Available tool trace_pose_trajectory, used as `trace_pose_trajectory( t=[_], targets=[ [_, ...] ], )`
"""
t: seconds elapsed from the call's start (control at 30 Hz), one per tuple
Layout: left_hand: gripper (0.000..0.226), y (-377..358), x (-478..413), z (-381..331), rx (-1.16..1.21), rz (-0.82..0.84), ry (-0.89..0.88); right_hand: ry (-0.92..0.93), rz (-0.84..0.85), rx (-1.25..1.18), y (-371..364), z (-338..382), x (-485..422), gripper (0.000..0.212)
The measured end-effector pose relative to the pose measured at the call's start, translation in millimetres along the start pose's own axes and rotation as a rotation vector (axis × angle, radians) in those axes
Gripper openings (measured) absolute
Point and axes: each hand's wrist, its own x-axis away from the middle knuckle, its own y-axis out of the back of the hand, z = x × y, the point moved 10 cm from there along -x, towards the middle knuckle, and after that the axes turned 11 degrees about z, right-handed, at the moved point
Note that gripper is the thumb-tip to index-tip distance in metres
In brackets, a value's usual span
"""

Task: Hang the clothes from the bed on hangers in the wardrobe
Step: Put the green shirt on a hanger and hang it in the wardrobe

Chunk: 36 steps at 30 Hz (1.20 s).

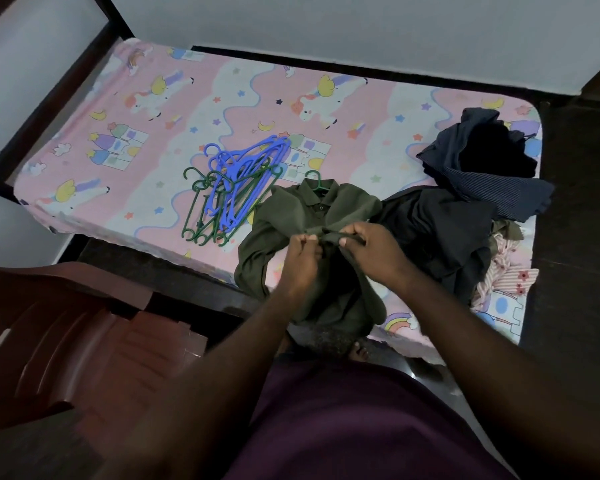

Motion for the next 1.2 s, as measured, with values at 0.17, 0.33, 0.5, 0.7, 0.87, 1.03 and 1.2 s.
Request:
trace_pose_trajectory(
  t=[0.17,0.33,0.5,0.7,0.87,1.03,1.2],
  targets=[
    [0.038,-18,6,6,-0.248,0.131,-0.051,0.054,0.048,0.047,13,21,-6,0.012],
    [0.008,3,0,-10,-0.353,-0.043,-0.171,0.087,0.031,0.034,23,29,-11,0.012],
    [0.015,20,-10,0,-0.276,0.093,-0.139,-0.040,-0.213,0.091,68,-3,-9,0.015],
    [0.013,26,-5,-14,-0.433,0.186,-0.197,-0.107,-0.135,0.271,62,-26,-9,0.022],
    [0.030,28,-5,-6,-0.526,0.292,-0.077,-0.106,-0.042,0.418,56,-28,-16,0.012],
    [0.018,19,2,7,-0.565,0.368,0.050,-0.108,-0.082,0.394,62,-27,-15,0.009],
    [0.019,35,0,2,-0.580,0.165,-0.047,-0.125,-0.094,0.365,64,-35,-10,0.008]
  ],
)
